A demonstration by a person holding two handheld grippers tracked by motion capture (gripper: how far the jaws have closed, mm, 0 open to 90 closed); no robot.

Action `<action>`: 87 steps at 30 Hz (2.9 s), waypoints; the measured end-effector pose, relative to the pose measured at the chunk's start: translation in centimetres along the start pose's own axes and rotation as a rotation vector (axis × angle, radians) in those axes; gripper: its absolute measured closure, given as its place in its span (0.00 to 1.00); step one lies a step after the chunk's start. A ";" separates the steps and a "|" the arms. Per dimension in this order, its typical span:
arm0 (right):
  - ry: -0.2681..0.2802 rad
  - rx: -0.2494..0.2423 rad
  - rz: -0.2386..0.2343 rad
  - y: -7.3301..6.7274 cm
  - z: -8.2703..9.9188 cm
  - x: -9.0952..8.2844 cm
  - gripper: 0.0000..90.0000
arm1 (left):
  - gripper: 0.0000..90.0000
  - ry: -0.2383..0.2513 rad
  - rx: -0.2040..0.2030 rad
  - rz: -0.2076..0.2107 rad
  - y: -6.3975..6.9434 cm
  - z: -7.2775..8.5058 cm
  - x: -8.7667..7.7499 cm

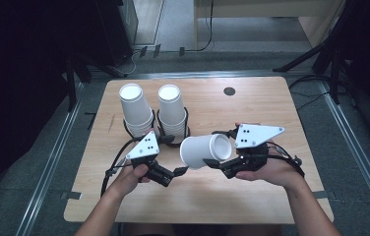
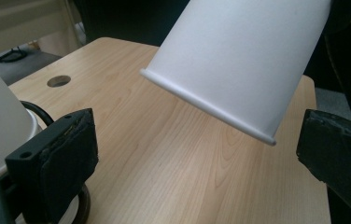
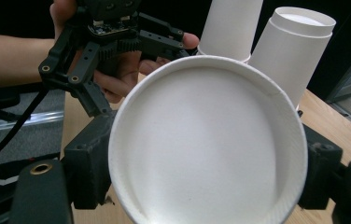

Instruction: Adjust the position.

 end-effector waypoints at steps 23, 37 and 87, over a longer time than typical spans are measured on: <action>0.127 0.047 0.038 0.4 0.0 -0.1 0.26 | 0.00 0.120 -0.080 -0.104 -0.6 0.6 -0.2; 0.248 0.120 -0.044 1.0 0.3 -0.2 0.25 | 0.00 0.132 -0.030 -0.082 0.2 0.2 0.7; 0.243 0.177 -0.221 0.1 0.7 1.0 0.25 | 0.01 0.148 0.003 0.060 1.5 -0.9 1.9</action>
Point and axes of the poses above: each handheld gripper's, and its own axes: x roughly forward along the jaws, z roughly out of its underside, y roughly to its right, the point moved 4 cm from there along x, roughly forward along the jaws, and after that the axes turned 9 degrees about x, right-handed, at the moved point
